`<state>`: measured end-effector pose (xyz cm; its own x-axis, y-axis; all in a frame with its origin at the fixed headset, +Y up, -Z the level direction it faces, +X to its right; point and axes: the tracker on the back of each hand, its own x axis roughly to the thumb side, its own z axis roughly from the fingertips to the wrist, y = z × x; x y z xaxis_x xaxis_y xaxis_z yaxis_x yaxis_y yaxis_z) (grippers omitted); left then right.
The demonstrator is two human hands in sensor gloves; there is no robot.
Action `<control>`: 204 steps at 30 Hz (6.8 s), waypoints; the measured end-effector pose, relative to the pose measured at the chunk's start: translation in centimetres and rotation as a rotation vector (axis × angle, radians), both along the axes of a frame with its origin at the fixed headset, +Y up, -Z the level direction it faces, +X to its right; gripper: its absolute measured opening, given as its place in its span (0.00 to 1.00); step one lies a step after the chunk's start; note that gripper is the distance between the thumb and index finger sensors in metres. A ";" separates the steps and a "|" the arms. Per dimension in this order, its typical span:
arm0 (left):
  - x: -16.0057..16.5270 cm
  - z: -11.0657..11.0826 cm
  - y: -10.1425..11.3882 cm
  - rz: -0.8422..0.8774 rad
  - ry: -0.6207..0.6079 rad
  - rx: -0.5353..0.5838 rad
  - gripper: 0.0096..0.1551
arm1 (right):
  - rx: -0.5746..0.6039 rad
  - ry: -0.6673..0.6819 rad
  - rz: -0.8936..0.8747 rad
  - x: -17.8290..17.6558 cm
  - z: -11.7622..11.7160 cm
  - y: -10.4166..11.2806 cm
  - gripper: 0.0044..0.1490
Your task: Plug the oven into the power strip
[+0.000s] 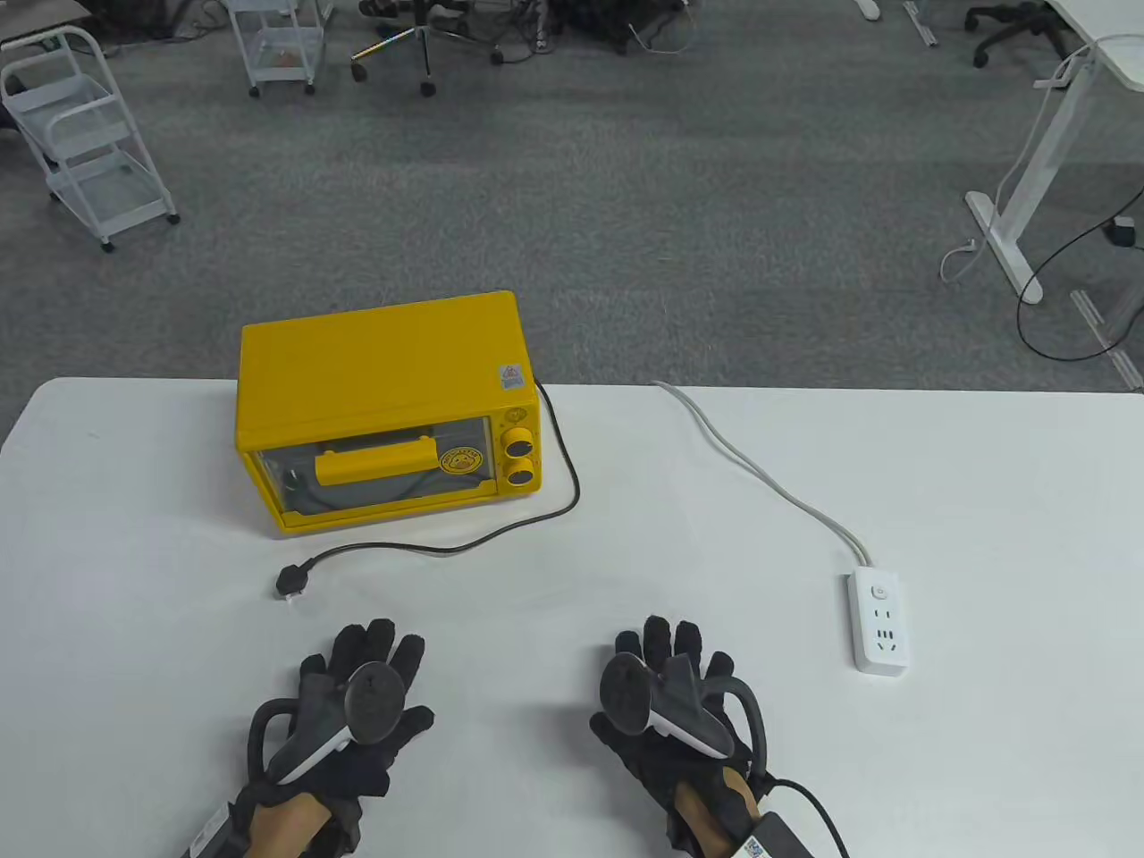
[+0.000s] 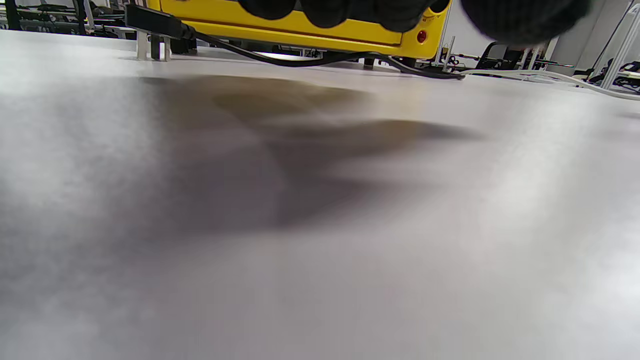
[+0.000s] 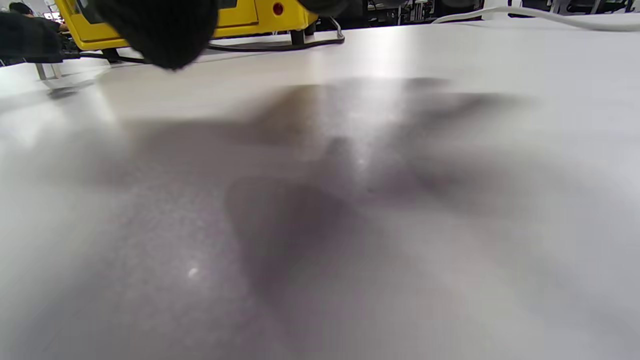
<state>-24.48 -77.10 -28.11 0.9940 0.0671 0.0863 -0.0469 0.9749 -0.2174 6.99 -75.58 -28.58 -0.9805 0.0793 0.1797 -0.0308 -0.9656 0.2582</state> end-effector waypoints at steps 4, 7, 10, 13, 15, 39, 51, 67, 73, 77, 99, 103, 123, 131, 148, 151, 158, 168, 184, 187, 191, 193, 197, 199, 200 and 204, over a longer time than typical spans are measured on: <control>0.2 -0.2 -0.2 -0.016 0.002 -0.007 0.49 | -0.022 0.012 0.014 -0.2 0.1 -0.4 0.59; 0.3 -0.1 -0.2 -0.018 0.002 -0.002 0.49 | -0.028 0.006 0.019 0.0 0.0 -0.5 0.58; 0.2 -0.1 -0.1 -0.010 0.003 0.004 0.48 | -0.025 -0.007 0.015 0.4 -0.2 -0.6 0.58; 0.1 -0.2 -0.2 -0.018 0.003 -0.010 0.48 | -0.022 -0.026 0.018 0.8 -0.5 -0.7 0.57; 0.0 -0.2 -0.1 -0.020 0.001 -0.017 0.47 | -0.013 -0.048 0.022 1.5 -0.8 -0.6 0.56; -1.1 -0.3 0.0 -0.008 0.011 -0.073 0.45 | 0.012 -0.568 0.307 21.5 -11.8 0.8 0.47; -1.2 -0.5 0.0 0.002 -0.002 -0.098 0.45 | 0.113 -0.500 0.324 19.7 -11.2 0.9 0.33; 0.7 0.3 0.1 0.002 -0.099 -0.127 0.44 | 0.158 -0.208 0.083 7.5 -4.9 1.2 0.27; 1.3 0.4 0.1 -0.004 -0.125 -0.137 0.44 | 0.010 -0.055 0.030 2.1 -4.0 1.0 0.32; 1.3 0.4 0.1 -0.011 -0.126 -0.144 0.44 | -0.054 0.061 0.073 -1.0 -3.3 1.0 0.37; -2.3 -0.9 0.9 0.064 0.004 -0.063 0.43 | 0.179 0.084 0.177 -5.3 -1.6 -0.1 0.40; -5.4 -2.6 2.4 0.034 0.128 0.094 0.41 | 0.162 0.070 0.186 -5.4 -1.7 0.0 0.40; -7.0 -10.8 -0.4 -0.327 0.237 -0.011 0.34 | 0.132 0.034 0.163 -5.4 -1.8 0.0 0.40; -5.7 -10.2 0.8 -0.307 0.161 0.001 0.34 | 0.133 0.026 0.165 -5.4 -1.8 0.0 0.40; -1.8 -2.8 5.0 0.500 -0.100 0.072 0.39 | 0.143 0.025 0.166 -5.5 -1.7 -0.1 0.40; -0.8 -2.5 5.3 0.650 -0.223 0.009 0.40 | 0.143 0.024 0.169 -5.5 -1.6 -0.1 0.40; 1.3 -2.9 4.7 0.936 -0.308 -0.172 0.39 | 0.145 0.026 0.169 -5.5 -1.6 -0.1 0.40; 1.1 -3.1 4.3 0.667 -0.247 -0.097 0.40 | 0.145 0.027 0.167 -5.5 -1.5 -0.2 0.40; 4.7 -3.2 3.6 0.196 -0.207 0.132 0.39 | 0.142 0.028 0.164 -5.5 -1.5 -0.2 0.40; 4.9 -3.2 3.6 0.158 -0.199 0.137 0.37 | 0.139 0.028 0.163 -5.5 -1.5 -0.2 0.40; 5.3 -3.3 3.6 0.107 -0.198 0.139 0.37 | 0.139 0.028 0.162 -5.5 -1.5 -0.2 0.40; 5.5 -3.4 3.5 0.079 -0.199 0.140 0.37 | 0.139 0.028 0.163 -5.5 -1.5 -0.2 0.40; 6.0 -3.6 3.7 0.047 -0.201 0.159 0.37 | 0.138 0.027 0.161 -5.5 -1.5 -0.2 0.40; 6.2 -3.7 3.7 0.032 -0.198 0.168 0.37 | 0.138 0.027 0.162 -5.5 -1.5 -0.2 0.40; 6.3 -3.8 3.7 0.028 -0.198 0.168 0.37 | 0.138 0.027 0.163 -5.5 -1.5 -0.1 0.40; 6.9 -4.0 4.1 -0.044 -0.240 0.145 0.36 | 0.138 0.027 0.164 -5.5 -1.5 -0.1 0.40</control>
<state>-17.54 -73.03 -32.15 0.9456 -0.0055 0.3252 0.0316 0.9967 -0.0750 1.53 -75.72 -30.06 -0.9730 -0.1085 0.2039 0.1351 -0.9834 0.1214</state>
